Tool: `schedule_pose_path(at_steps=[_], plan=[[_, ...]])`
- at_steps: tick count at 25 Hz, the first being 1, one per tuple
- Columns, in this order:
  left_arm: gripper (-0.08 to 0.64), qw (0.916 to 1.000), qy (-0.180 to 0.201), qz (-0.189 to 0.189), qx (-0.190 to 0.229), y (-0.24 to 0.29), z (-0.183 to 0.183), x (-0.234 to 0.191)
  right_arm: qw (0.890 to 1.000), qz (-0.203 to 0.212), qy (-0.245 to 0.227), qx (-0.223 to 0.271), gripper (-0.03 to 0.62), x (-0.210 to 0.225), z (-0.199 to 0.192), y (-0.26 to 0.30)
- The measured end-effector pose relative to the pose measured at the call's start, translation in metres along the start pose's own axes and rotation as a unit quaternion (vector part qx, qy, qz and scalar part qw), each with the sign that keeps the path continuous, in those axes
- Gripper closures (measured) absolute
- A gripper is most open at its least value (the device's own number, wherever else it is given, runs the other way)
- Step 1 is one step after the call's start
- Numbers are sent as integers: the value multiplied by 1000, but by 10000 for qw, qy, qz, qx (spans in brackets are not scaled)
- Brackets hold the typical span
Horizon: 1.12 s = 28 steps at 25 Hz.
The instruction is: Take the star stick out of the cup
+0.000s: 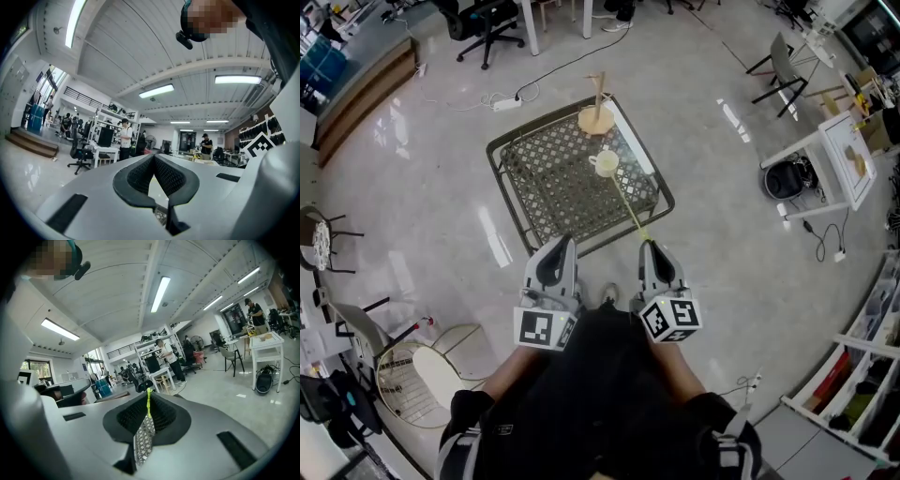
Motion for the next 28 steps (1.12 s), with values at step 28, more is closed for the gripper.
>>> schedule_pose_path(at_steps=[28], plan=[[545, 9999, -36, 91, -69, 16, -5, 17, 10000, 12, -19, -45, 571, 25, 0, -6]])
Point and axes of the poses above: the fingertips, and each gripper's own axes: y forward along the fingers, x to its right, z out of its top, the point moved 2 cm from there along -y, backward along the fingers, and after that the axes turned 15 degrees about -x, right-handed, at the moved point
